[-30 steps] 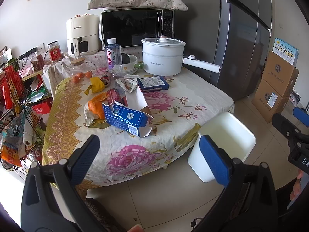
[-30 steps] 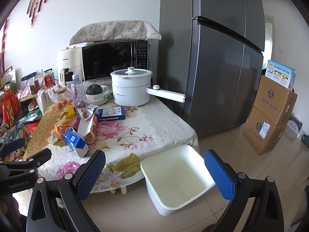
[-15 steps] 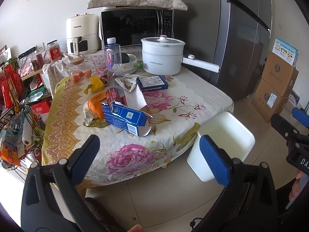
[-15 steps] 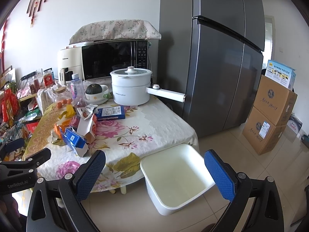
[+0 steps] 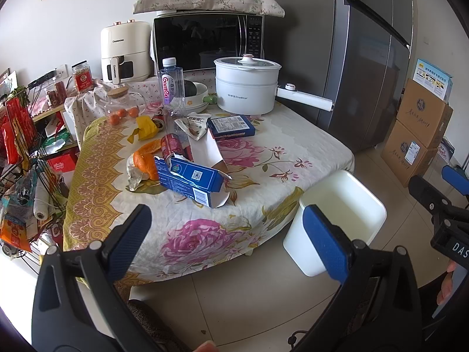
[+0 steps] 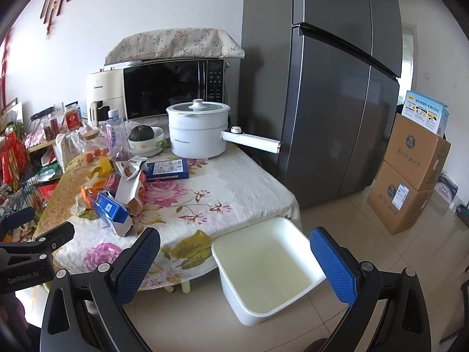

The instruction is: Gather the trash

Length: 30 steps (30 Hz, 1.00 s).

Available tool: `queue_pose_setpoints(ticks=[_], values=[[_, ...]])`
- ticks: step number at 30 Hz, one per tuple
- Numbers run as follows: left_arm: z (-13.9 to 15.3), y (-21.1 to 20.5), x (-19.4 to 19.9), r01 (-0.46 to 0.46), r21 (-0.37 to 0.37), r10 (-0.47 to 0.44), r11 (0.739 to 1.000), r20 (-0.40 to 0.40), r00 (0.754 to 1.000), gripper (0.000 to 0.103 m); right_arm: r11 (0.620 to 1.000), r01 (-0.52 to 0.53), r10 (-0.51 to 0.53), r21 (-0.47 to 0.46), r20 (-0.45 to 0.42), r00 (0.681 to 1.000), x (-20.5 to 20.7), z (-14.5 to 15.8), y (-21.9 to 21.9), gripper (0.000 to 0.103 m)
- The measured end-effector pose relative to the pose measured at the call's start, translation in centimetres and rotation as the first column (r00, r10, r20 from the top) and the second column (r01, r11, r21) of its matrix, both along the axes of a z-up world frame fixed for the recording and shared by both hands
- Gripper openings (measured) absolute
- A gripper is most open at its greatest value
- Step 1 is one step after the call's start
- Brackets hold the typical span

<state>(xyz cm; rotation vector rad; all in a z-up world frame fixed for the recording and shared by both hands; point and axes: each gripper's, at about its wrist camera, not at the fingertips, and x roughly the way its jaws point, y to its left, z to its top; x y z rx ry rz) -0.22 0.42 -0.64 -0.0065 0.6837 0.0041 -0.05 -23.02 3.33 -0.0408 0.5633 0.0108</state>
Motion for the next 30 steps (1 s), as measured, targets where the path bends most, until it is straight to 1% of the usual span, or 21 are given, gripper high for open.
queue_pose_setpoints(ticks=[12,22,27,30], values=[[-0.1,-0.2,0.2,0.002,-0.004,-0.003,1.000,-0.009,1.000,0.102,1.000,0.010,-0.010,-0.006,-0.007,1.000,0.2,-0.4,-0.3,0.103],[0.1,0.1,1.0,-0.014,0.001,0.014,1.000,-0.017,1.000,0.102,1.000,0.003,-0.003,-0.011,-0.008,1.000,0.8,0.1,-0.1,0.103],[0.4,0.4,1.8,0.009,-0.014,-0.010,1.000,-0.033,0.999,0.102,1.000,-0.005,0.004,-0.015,-0.021,1.000,1.5,0.3,0.1,0.103],[0.4,0.5,2.3,0.026,-0.016,-0.026,1.000,-0.046,0.999,0.102,1.000,-0.013,0.013,-0.025,-0.006,1.000,1.6,0.9,0.2,0.103]])
